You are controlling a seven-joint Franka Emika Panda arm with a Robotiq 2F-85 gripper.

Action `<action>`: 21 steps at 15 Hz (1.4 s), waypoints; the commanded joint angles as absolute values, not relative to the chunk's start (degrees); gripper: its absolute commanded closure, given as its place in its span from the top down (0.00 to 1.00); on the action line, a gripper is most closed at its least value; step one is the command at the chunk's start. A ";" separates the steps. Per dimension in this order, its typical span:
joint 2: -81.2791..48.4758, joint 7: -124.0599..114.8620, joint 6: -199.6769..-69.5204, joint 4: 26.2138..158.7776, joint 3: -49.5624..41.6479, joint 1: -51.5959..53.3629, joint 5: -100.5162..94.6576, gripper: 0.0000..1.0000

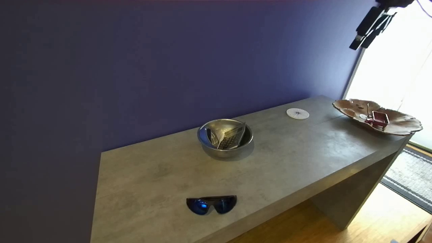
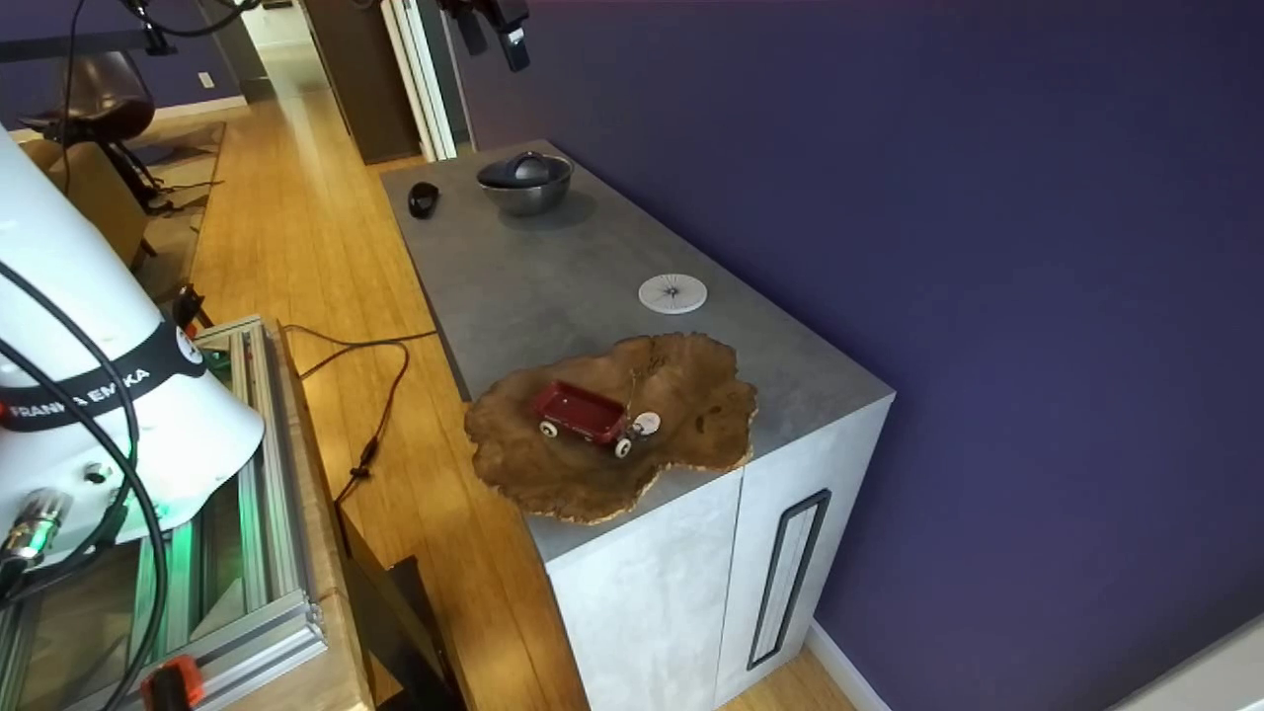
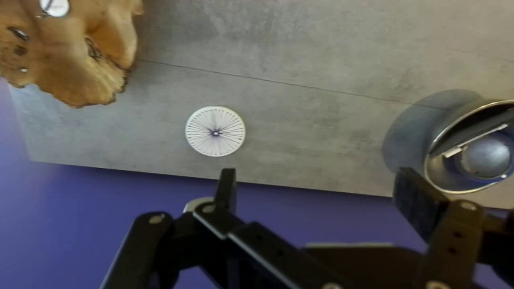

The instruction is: Pick up the blue masking tape from the silver bowl and put it on the table

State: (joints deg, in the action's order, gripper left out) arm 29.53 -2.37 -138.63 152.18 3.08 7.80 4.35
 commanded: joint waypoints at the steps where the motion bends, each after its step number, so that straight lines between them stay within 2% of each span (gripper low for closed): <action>1: 15.04 -1.88 -138.29 142.13 6.34 12.45 8.30 1.00; 2: 23.16 -2.96 -138.66 148.09 6.08 9.98 5.97 1.00; 6: 14.82 -2.87 -138.71 142.82 7.47 11.67 6.95 1.00; 8: 18.21 -8.98 -142.19 146.48 7.44 10.74 9.72 1.00; 13: 2.35 -27.68 -147.70 135.15 13.07 10.27 7.50 1.00; 16: -5.72 -38.51 -144.29 127.16 15.83 11.98 -1.38 1.00; 20: -18.73 -35.85 -135.24 113.98 15.32 16.98 -1.82 1.00; 21: -11.70 -36.70 -140.56 122.12 14.28 16.95 -1.47 1.00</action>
State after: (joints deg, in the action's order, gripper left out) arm -11.92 -37.14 -140.57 122.05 15.79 15.53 -2.05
